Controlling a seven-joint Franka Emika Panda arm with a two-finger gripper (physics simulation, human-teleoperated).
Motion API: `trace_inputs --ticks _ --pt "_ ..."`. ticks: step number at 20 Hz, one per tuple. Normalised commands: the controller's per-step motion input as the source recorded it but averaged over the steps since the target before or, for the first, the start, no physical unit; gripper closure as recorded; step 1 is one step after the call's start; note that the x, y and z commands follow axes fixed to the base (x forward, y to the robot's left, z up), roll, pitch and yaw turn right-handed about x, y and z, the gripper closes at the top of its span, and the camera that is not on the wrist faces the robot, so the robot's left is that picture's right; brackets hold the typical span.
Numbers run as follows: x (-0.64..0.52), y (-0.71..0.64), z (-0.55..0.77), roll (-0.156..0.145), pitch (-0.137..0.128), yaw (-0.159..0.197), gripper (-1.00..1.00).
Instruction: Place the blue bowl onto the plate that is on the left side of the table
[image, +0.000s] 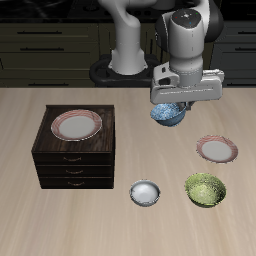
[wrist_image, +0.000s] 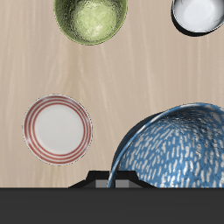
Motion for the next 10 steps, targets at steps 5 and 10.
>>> trace_inputs --ticks 5,10 --pt "-0.05 0.51 0.09 0.041 -0.012 0.014 1.00" --pt "0.03 0.45 0.05 0.042 0.002 -0.009 1.00"
